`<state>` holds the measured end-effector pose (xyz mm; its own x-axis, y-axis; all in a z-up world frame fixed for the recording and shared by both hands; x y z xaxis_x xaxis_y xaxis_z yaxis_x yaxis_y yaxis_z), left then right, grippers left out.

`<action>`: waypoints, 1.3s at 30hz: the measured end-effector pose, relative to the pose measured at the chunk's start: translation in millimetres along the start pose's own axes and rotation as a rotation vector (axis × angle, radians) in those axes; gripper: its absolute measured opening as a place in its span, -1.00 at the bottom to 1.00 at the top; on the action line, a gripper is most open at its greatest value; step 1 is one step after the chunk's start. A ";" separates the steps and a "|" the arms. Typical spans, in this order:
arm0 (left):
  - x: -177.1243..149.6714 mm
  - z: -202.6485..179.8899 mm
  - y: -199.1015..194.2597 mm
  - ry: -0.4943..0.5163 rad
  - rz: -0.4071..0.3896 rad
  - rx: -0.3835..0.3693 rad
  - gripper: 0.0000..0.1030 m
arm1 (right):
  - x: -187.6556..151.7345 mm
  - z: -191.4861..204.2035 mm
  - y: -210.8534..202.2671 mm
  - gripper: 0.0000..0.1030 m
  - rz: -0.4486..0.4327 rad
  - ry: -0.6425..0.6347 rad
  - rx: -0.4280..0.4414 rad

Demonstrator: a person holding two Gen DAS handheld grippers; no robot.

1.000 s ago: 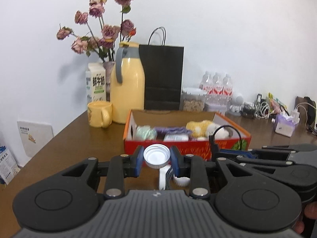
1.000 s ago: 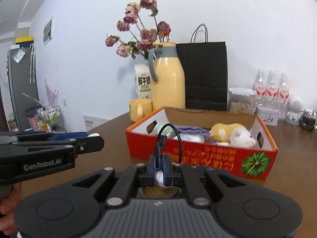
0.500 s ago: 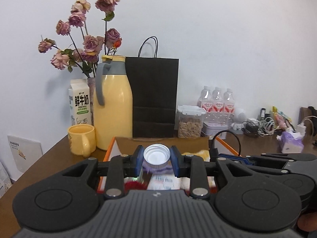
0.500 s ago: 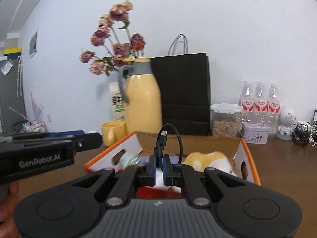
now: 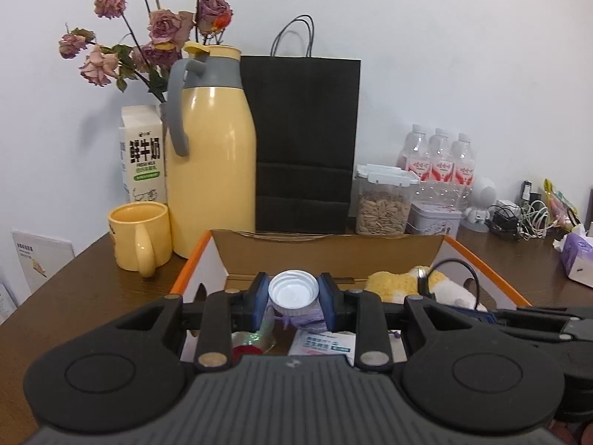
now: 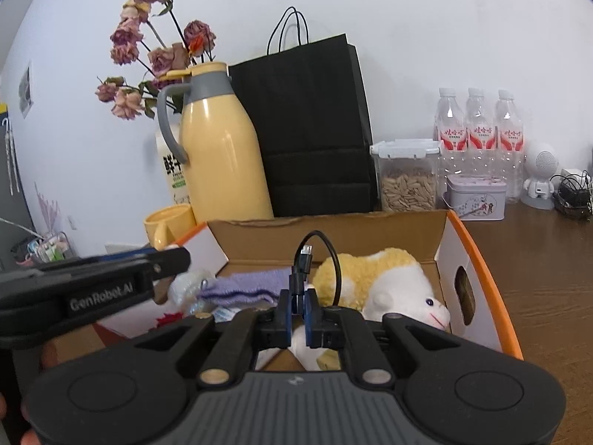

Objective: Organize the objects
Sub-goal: 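Carry the cap and cable into the box and open both tools, then withdraw both tools back over the table items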

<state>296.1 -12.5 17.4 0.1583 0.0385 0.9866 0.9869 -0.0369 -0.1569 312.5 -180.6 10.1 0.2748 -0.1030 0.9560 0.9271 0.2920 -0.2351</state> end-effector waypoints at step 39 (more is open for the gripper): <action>4.9 16.3 -57.7 0.004 -0.116 0.060 1.00 | -0.1 27.5 -64.2 1.00 -0.110 -0.169 -0.063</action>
<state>240.5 6.1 30.5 0.0433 0.0354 0.9984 0.9986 0.0278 -0.0443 246.0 -173.2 30.0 0.1289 0.0318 0.9911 0.9648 0.2271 -0.1328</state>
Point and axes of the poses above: each gripper's, at about its wrist camera, not at the fingertips, and y roughly the way its jaws point, z to its left, x to its top, the point moved 3 cm from there along y, roughly the way its jaws point, and after that the axes turned 11 degrees about -z, right-handed, at the moved point
